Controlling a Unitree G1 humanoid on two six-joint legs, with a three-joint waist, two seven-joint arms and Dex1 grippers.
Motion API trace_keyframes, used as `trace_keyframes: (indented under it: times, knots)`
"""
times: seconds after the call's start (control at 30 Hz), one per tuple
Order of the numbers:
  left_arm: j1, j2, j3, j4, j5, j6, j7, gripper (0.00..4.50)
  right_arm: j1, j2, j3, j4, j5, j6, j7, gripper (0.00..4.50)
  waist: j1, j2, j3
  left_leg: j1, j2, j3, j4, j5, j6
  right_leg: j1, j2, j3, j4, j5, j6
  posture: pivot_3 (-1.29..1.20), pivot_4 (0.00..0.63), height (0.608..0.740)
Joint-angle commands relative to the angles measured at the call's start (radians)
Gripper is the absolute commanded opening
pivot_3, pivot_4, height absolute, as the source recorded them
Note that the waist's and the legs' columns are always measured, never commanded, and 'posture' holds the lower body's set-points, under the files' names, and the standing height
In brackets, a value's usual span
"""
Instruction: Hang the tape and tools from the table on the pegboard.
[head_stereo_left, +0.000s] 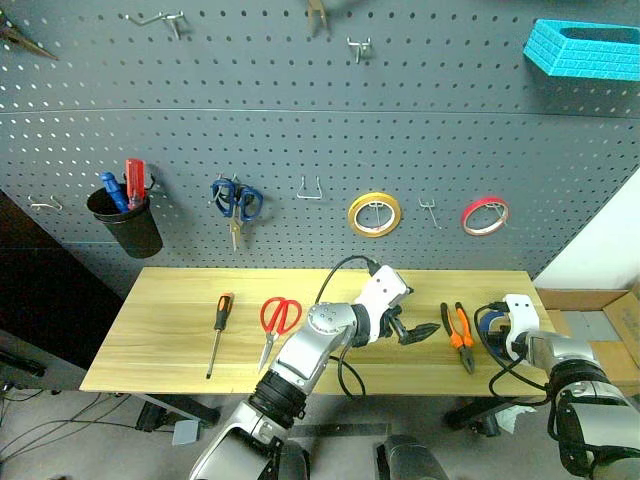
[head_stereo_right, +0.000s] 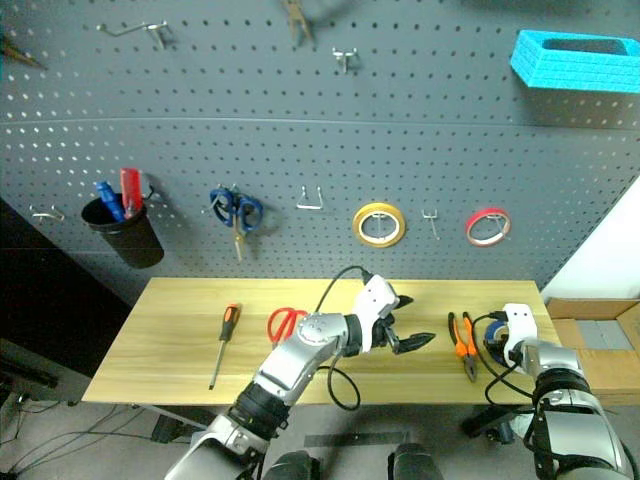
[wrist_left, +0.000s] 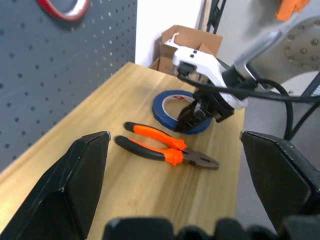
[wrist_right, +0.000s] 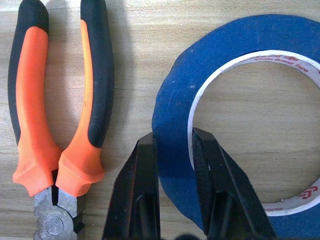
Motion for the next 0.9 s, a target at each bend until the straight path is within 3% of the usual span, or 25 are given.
trace_keyframes:
  times: [0.03, 0.6, 0.7, 0.9]
  knots:
    - [-0.024, -0.017, 0.012, -0.019, -0.016, -0.021, -0.004, 4.50, -0.003, -0.005, 0.008, -0.003, -0.016, -0.030, -0.005, 0.37, 0.000, 0.000, 0.000, 0.000, 0.000, 0.000, 0.000, 0.000, 0.000, 0.000, 0.000, 0.000, 0.000, 0.000, 0.000, 0.08, 0.110, 0.740]
    - [-0.046, -0.027, 0.038, 0.016, -0.025, -0.058, -0.032, 4.50, 0.073, -0.058, 0.010, -0.173, -0.045, -0.074, -0.030, 0.37, -0.002, 0.006, -0.004, -0.001, 0.000, 0.000, 0.000, 0.000, 0.000, -0.001, 0.000, 0.000, 0.000, 0.000, 0.000, 0.01, 0.056, 0.740]
    - [-0.047, -0.023, 0.060, -0.013, -0.043, -0.045, -0.035, 4.50, 0.140, -0.067, 0.007, -0.348, -0.041, -0.050, -0.038, 0.37, -0.002, 0.008, -0.005, -0.001, 0.000, 0.001, 0.000, 0.000, 0.000, -0.001, 0.000, 0.000, 0.000, 0.000, 0.000, 0.01, 0.050, 0.740]
    - [0.013, 0.057, 0.130, -0.248, -0.126, 0.094, -0.033, 4.50, 0.369, -0.034, 0.031, -0.987, -0.030, 0.092, -0.071, 0.37, -0.009, 0.016, -0.010, -0.004, 0.000, 0.000, 0.000, 0.000, -0.001, -0.005, 0.000, 0.000, 0.001, 0.000, 0.000, 0.00, 0.040, 0.740]
